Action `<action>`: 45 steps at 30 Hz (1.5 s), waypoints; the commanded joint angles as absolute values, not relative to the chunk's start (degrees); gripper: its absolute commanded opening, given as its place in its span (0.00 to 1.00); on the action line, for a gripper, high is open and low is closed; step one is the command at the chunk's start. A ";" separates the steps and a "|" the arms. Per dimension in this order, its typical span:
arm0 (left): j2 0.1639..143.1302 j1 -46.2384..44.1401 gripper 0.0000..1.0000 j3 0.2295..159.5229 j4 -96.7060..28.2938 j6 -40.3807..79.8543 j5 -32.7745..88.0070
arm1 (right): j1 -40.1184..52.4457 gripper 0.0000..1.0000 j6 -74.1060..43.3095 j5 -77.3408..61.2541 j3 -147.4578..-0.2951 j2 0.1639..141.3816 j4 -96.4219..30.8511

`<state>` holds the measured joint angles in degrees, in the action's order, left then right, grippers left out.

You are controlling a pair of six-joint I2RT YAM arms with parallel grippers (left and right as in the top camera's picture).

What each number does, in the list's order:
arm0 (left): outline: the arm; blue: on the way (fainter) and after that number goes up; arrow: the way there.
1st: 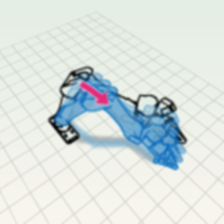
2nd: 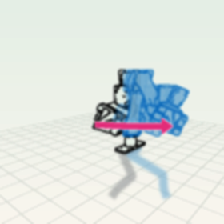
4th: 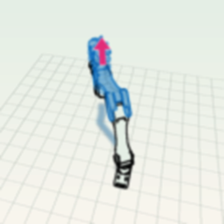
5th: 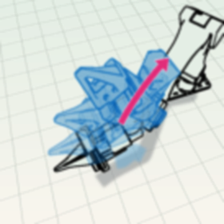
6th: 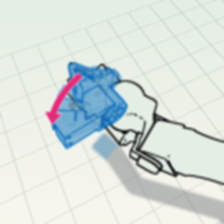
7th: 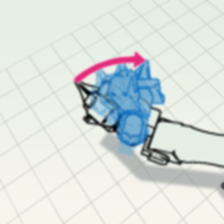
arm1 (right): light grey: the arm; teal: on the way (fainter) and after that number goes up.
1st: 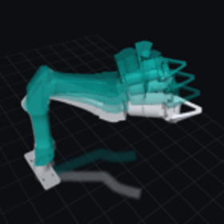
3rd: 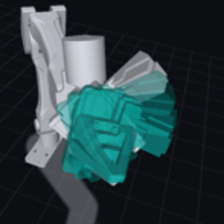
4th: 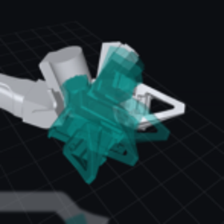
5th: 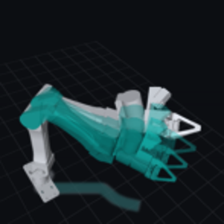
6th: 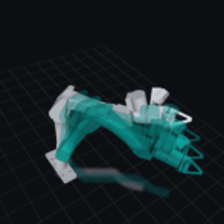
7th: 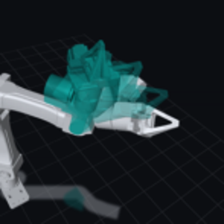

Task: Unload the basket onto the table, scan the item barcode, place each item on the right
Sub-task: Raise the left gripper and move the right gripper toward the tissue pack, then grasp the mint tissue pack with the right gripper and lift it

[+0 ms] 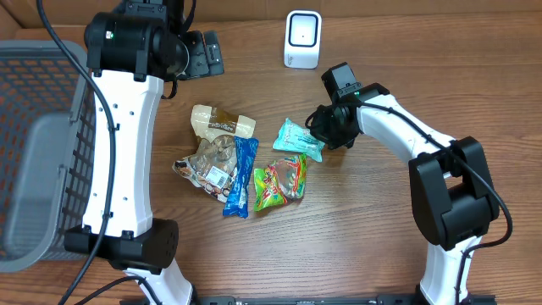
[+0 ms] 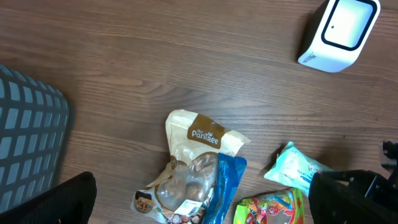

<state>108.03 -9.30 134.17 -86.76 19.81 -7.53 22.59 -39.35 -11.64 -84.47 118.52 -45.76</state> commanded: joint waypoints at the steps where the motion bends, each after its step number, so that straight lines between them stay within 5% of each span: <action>1: 108.12 -9.39 1.00 133.73 -86.56 21.02 -7.51 | 22.41 0.08 -36.45 -11.88 -85.82 119.59 -47.55; 5: 108.12 -9.41 1.00 133.73 -86.54 21.02 -7.49 | 21.15 0.22 -23.35 -13.17 -91.90 119.59 -54.59; 11: 108.12 -9.41 1.00 133.73 -86.56 21.02 -7.49 | 20.93 0.86 1.98 -13.13 -101.84 119.59 -63.59; 15: 108.12 -9.41 1.00 133.73 -86.54 21.02 -7.49 | 21.04 0.99 12.58 -13.93 -102.39 119.63 -60.03; 25: 108.12 -9.41 1.00 133.73 -86.56 21.02 -7.49 | 20.97 0.97 28.84 -22.87 -100.31 121.56 -56.93; 36: 108.12 -9.41 1.00 133.73 -86.56 21.02 -7.49 | 20.47 0.67 30.02 -26.68 -100.27 129.05 -57.49; 45: 108.12 -9.41 1.00 133.73 -86.56 21.02 -7.49 | 17.87 0.68 29.85 -26.02 -97.43 129.60 -56.51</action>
<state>108.03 -9.30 134.17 -86.65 19.81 -7.53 19.22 29.39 -25.58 -99.18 129.54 -56.97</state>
